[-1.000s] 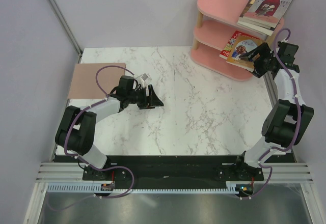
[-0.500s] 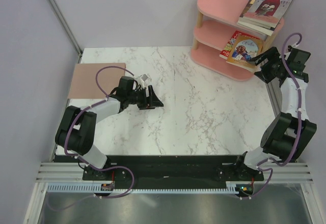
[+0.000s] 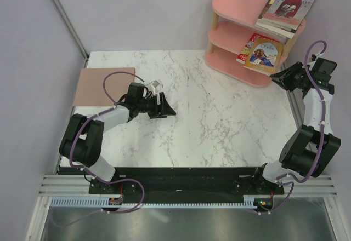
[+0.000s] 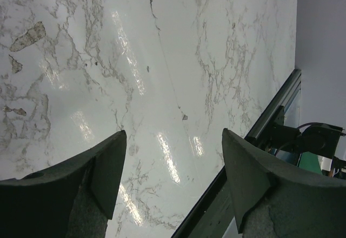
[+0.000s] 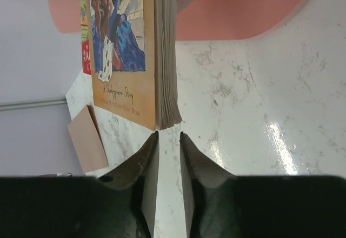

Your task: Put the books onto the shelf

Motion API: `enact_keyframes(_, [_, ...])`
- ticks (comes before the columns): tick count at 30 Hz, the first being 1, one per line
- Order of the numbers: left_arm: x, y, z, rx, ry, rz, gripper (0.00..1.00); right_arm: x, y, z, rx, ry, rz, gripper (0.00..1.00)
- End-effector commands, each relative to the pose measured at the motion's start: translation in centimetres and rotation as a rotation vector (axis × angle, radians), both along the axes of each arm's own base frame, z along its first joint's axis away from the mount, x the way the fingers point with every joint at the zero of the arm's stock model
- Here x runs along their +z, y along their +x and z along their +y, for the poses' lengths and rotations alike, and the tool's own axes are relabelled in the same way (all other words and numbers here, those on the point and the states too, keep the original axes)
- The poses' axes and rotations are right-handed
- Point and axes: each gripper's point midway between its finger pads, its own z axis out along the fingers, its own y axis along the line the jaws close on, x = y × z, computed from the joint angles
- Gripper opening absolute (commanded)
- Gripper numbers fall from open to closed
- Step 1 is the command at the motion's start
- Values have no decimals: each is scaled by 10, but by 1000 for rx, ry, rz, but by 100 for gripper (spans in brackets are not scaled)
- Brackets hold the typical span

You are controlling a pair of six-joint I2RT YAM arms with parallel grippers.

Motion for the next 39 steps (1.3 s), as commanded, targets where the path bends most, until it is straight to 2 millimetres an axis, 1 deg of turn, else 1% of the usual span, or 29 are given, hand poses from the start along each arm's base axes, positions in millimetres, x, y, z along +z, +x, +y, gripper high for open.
enact_keyframes(1, [4, 4, -3, -27, -7, -62, 78, 8, 4, -2, 4, -4, -36, 26])
enact_keyframes(3, [4, 3, -4, -29, -7, -62, 77, 14, 8, -3, -1, -2, -51, 24])
enact_keyframes(7, [3, 3, -3, -26, -4, -61, 77, 17, 13, -5, -3, 7, -68, 23])
enact_keyframes(16, [3, 3, -3, -26, -4, -61, 77, 15, 23, -6, -7, 32, -82, 23])
enact_keyframes(20, [1, 3, -3, -26, -1, -58, 78, 24, 28, -7, -9, 35, -110, 23])
enact_keyframes(30, [-1, 2, -3, -26, 1, -51, 77, 31, 39, 4, 16, 39, -130, 23])
enact_keyframes(34, [-3, 1, -3, -28, 2, -47, 77, 28, 43, 10, 33, 42, -124, 23])
enact_keyframes(39, [-4, 1, -2, -27, 4, -45, 77, 25, 45, 11, 30, 42, -118, 23])
